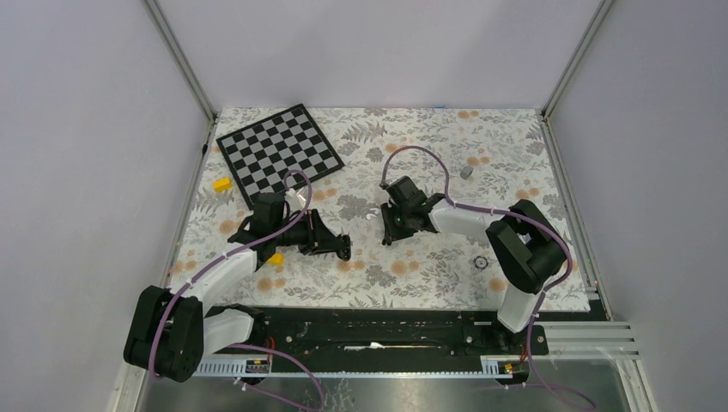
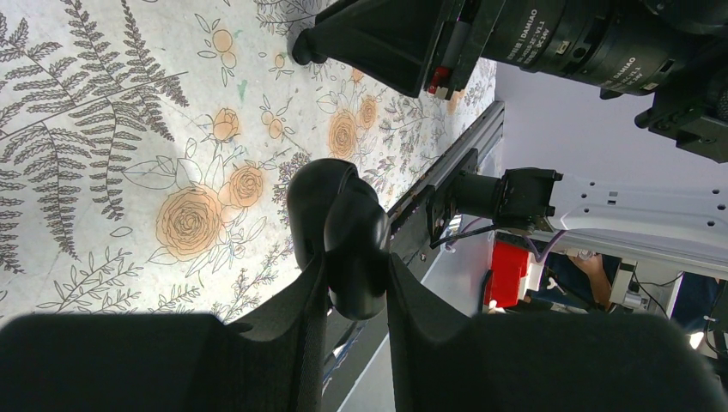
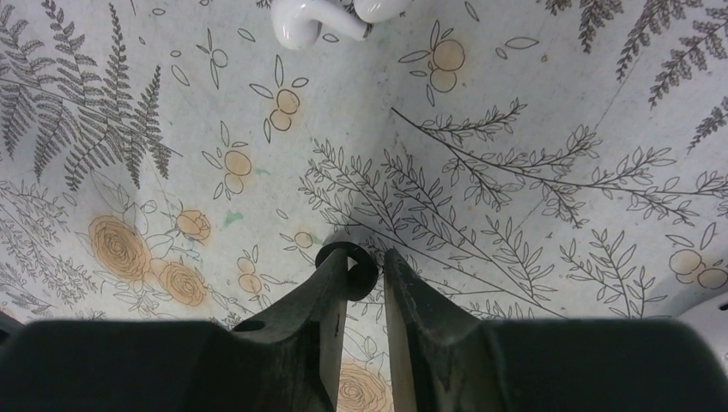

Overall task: Insert the wireless bluetooth earbuds into the charging case
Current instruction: Pick up the earbud from the center of the board.

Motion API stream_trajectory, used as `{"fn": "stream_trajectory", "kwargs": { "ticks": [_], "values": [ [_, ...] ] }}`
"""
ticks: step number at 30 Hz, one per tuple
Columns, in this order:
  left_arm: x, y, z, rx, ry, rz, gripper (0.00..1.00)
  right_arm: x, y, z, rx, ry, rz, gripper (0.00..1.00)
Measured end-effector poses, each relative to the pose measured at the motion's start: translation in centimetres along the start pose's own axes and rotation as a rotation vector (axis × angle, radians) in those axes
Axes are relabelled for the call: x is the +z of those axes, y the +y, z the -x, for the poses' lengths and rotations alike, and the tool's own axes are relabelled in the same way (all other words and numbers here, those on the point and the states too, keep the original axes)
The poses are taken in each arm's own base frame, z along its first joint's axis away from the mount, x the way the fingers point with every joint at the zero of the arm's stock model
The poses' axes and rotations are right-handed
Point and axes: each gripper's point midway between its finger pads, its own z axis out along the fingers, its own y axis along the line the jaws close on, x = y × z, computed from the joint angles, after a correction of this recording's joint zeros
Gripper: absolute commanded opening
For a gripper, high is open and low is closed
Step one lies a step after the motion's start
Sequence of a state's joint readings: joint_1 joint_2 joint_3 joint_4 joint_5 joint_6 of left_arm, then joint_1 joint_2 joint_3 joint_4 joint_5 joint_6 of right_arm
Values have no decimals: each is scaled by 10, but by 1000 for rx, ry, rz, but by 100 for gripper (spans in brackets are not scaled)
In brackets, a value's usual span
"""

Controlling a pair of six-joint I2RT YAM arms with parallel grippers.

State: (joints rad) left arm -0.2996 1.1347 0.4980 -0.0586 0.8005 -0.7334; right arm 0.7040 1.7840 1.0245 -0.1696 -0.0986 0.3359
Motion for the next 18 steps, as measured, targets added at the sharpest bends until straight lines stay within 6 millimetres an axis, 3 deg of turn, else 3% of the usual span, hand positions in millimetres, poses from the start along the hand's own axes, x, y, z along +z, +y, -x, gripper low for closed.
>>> {"fn": "stream_trajectory", "kwargs": {
  "ticks": [12,18],
  "values": [
    [0,0,0,0,0,0,9,-4,12,-10,-36,9,17,30],
    [0,0,0,0,0,0,9,-8,18,-18,-55,16,27,23]
  ]
}}
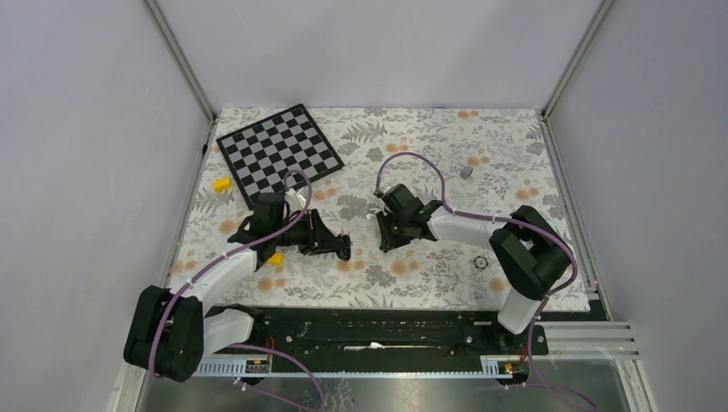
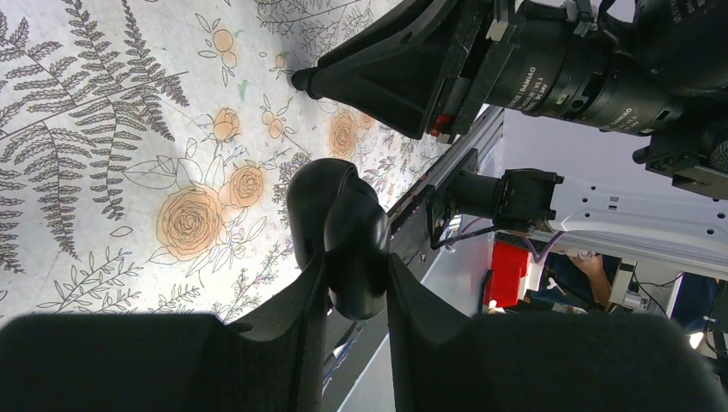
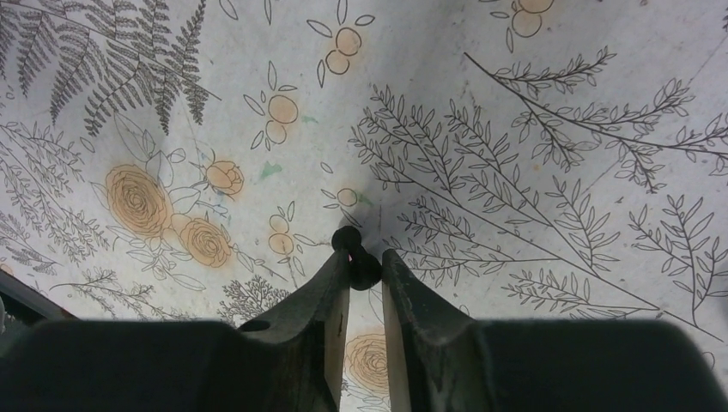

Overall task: Insert the wireless bluetooth earbuds into the charging case
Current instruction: Pick up the earbud from the center of the board.

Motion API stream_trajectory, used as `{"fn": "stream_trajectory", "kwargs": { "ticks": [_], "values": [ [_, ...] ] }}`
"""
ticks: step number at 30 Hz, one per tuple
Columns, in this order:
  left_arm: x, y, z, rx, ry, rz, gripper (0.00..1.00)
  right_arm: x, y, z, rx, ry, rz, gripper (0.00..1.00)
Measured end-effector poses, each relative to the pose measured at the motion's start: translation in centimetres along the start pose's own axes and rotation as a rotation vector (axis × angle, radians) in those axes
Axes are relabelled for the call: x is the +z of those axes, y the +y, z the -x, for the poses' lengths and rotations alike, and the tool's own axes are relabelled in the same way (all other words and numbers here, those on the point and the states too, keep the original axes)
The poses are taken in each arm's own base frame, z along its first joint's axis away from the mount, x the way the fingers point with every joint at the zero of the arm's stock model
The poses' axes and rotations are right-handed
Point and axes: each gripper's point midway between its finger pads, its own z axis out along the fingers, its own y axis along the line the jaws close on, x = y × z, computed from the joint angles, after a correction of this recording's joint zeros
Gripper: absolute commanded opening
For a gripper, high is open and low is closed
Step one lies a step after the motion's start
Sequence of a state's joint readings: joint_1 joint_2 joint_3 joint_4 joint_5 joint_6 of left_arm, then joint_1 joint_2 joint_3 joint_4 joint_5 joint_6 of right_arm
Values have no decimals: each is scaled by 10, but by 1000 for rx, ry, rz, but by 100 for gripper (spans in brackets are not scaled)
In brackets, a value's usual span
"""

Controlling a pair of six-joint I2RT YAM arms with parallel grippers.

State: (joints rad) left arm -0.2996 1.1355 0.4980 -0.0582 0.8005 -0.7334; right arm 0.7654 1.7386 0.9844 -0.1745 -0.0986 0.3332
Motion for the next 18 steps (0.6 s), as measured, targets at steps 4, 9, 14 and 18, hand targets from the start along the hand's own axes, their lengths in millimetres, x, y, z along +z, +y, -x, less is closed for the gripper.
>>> {"fn": "stream_trajectory", "kwargs": {
  "ticks": [4,9,14,18],
  "values": [
    [0,0,0,0,0,0,9,-3,2,-3,-8,-2,4,19],
    [0,0,0,0,0,0,9,-8,5,-7,-11,-3,11,12],
    [0,0,0,0,0,0,10,-11,5,-12,-6,-3,14,4],
    [2,1,-3,-10,21,-7,10,-20,7,-10,-6,-23,23,0]
  ]
}}
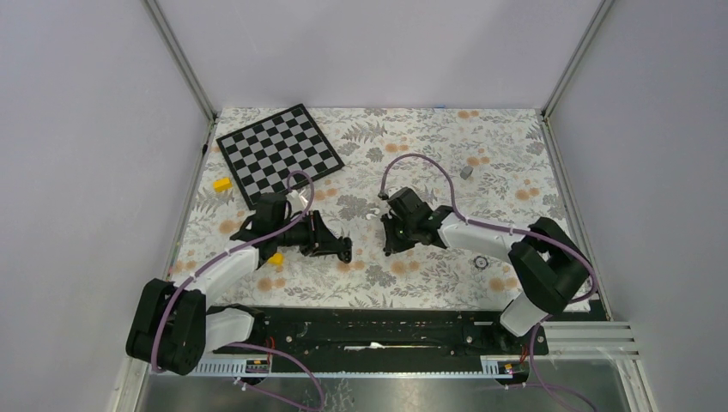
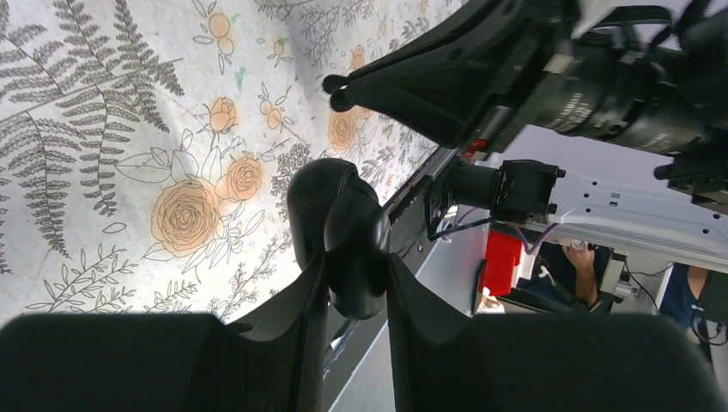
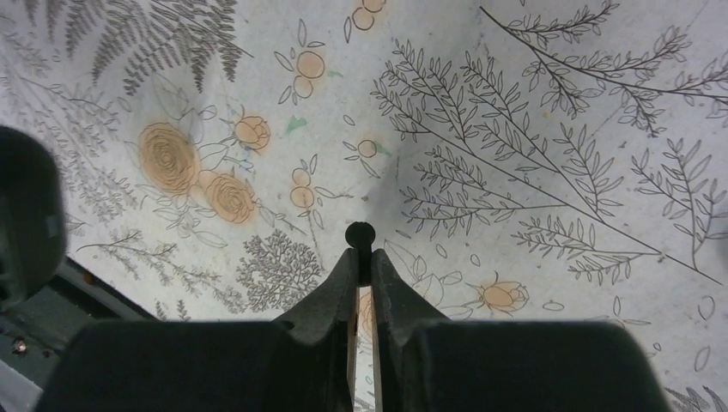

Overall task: Insert the wireless bluetooth earbuds into the charging case
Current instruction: Pick up the earbud from the center of the board, then place the earbud in the charging case.

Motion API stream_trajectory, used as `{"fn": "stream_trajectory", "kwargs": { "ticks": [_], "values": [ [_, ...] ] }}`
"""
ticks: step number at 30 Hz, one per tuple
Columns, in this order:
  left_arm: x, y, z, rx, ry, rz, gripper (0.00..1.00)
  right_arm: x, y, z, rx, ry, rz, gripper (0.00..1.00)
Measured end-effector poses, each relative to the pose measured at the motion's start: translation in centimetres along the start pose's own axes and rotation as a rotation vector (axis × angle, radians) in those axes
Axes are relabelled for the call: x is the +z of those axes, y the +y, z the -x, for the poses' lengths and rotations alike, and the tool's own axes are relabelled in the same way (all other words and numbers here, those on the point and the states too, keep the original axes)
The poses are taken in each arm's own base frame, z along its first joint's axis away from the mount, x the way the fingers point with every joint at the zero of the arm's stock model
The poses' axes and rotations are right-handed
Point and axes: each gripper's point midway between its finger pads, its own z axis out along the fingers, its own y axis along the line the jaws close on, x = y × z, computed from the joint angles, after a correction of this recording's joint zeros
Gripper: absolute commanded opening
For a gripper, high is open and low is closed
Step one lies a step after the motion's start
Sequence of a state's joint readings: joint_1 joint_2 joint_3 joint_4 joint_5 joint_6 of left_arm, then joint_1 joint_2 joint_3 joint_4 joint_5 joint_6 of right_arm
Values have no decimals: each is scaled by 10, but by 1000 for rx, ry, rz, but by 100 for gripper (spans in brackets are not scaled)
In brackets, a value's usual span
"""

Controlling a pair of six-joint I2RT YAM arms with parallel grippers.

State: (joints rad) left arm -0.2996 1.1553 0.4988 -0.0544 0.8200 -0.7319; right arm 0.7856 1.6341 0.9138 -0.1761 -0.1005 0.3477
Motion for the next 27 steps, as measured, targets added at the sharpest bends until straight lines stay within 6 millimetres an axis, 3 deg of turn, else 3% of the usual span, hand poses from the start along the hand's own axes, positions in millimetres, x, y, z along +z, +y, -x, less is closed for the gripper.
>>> {"fn": "stream_trajectory", "kwargs": {
  "ticks": [6,13,17,21,27],
  "values": [
    [7,5,-7,-39,70,-8,11,-26,8,15,-29,-85,34,0],
    [20,-14,-23,-39,221,-121,10,-71,20,32,-191,-226,99,0],
    [27,-18,-28,-54,281,-137,10,-100,32,31,-377,-338,145,0],
    [28,-30,-17,-17,284,-150,9,-121,50,17,-615,-446,209,0],
    [28,-41,-8,41,302,-160,9,-128,69,16,-868,-528,238,0]
  ]
}}
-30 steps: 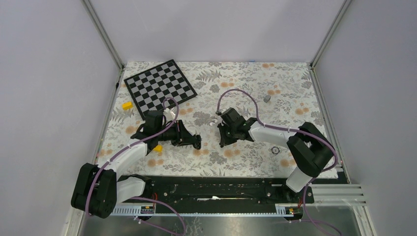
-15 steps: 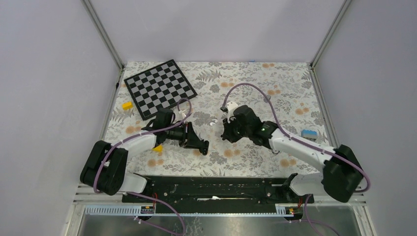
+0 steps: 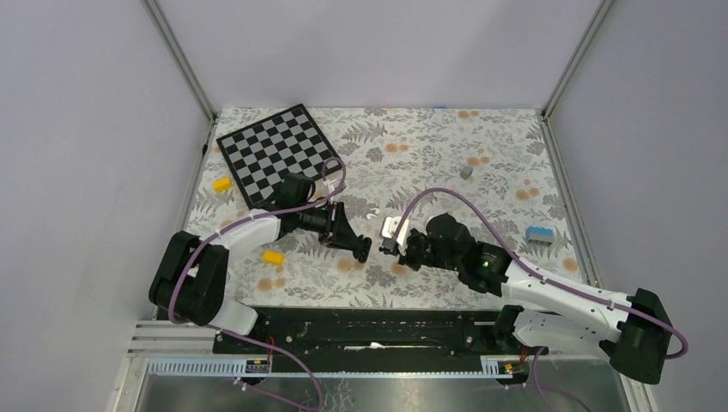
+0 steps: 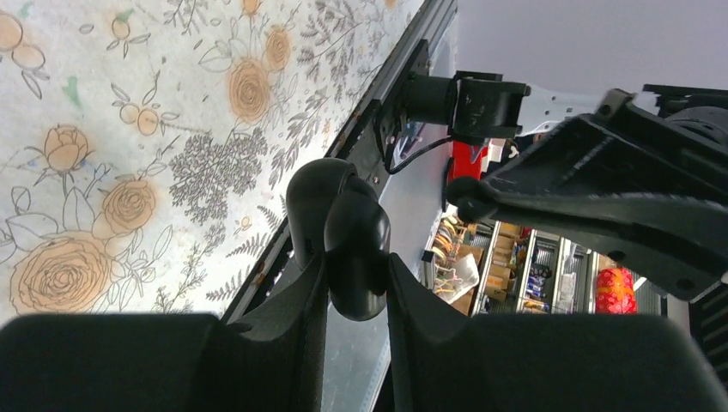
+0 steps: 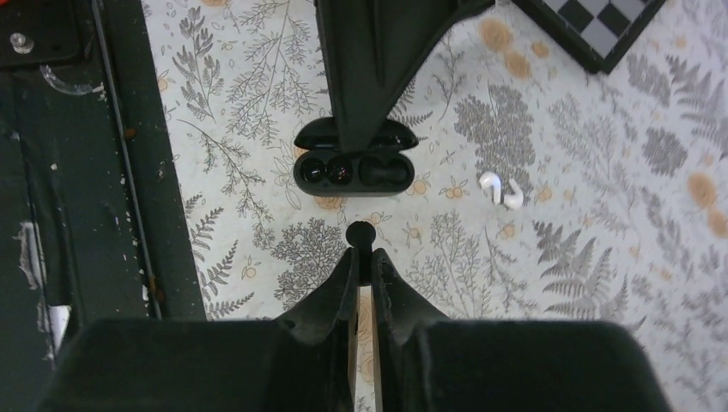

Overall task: Insert the wireless bluetooth earbuds into the charging case
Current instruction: Place the earbud in the charging case.

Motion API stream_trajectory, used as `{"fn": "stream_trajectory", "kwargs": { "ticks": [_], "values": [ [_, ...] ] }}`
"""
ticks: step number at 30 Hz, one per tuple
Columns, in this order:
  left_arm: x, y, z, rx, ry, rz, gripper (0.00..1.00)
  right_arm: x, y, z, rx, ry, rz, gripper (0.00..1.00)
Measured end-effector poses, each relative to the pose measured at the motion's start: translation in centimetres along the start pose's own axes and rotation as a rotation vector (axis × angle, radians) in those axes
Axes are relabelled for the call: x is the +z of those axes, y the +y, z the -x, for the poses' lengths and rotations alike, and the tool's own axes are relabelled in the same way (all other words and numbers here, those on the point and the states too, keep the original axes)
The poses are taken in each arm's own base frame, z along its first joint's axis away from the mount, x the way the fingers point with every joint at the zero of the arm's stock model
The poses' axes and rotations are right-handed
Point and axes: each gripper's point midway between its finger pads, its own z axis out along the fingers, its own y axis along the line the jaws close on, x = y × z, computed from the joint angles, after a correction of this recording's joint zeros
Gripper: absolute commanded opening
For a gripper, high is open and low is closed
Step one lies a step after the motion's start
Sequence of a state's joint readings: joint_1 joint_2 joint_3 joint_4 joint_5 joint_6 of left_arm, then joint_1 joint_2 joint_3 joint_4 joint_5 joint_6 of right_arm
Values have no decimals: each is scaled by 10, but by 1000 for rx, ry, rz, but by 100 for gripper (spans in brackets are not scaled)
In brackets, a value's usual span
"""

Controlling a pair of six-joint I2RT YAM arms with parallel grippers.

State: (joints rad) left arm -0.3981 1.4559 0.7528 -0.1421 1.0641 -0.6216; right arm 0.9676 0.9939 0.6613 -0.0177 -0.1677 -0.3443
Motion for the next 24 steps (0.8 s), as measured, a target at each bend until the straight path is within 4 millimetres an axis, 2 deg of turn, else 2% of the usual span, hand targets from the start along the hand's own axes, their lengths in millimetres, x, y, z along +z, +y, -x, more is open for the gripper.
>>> {"fn": "stream_trajectory", "kwargs": {
  "ticks": [10,24],
  "values": [
    [-1,11,-20,-60,73,42,8,29,27,12,-309,8,88,0],
    [-4,10,-24,-70,96,53,8,34,34,15,-540,-1,119,0]
  ]
}}
